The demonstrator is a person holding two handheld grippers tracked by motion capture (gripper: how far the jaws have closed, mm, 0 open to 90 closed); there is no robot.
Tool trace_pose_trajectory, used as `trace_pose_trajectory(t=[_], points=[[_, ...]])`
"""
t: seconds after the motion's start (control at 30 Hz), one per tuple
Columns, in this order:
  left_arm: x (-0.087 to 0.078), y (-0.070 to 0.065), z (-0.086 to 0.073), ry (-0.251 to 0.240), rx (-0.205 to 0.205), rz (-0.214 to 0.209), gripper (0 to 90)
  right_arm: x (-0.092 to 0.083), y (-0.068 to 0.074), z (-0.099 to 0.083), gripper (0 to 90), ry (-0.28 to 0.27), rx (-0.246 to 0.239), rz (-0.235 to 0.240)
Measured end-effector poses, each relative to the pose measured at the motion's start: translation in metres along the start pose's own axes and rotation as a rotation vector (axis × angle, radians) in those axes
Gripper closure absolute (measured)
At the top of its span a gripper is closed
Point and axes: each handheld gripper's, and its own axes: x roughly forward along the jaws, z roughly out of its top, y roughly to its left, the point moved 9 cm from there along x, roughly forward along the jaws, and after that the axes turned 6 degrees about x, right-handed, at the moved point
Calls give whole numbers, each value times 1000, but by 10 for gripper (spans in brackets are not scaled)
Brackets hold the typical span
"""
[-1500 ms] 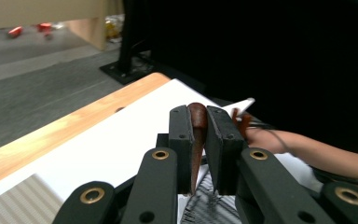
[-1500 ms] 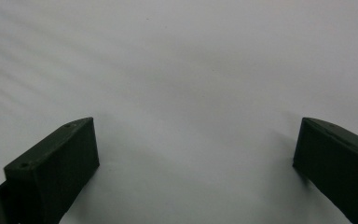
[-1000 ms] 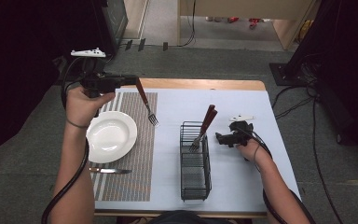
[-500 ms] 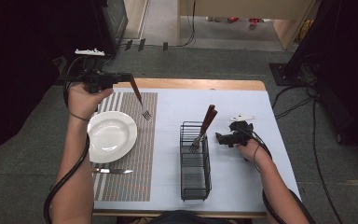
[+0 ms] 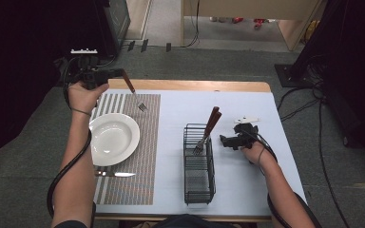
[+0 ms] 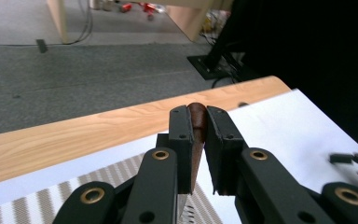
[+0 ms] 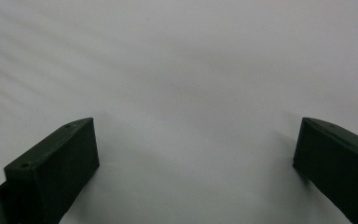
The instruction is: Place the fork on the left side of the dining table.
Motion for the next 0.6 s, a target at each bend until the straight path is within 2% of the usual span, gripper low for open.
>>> trace_pose_trajectory(t=[0.13, 0.27, 0.37, 0.6], points=[[-2, 20, -2, -23, -32, 34, 824, 0, 0, 0, 0, 0, 0, 0], [-4, 32, -6, -36, -58, 60, 824, 0, 0, 0, 0, 0, 1, 0], [-4, 40, -8, -46, -75, 77, 824, 0, 0, 0, 0, 0, 0, 0], [-2, 48, -17, -33, -106, 92, 824, 0, 0, 0, 0, 0, 0, 0]])
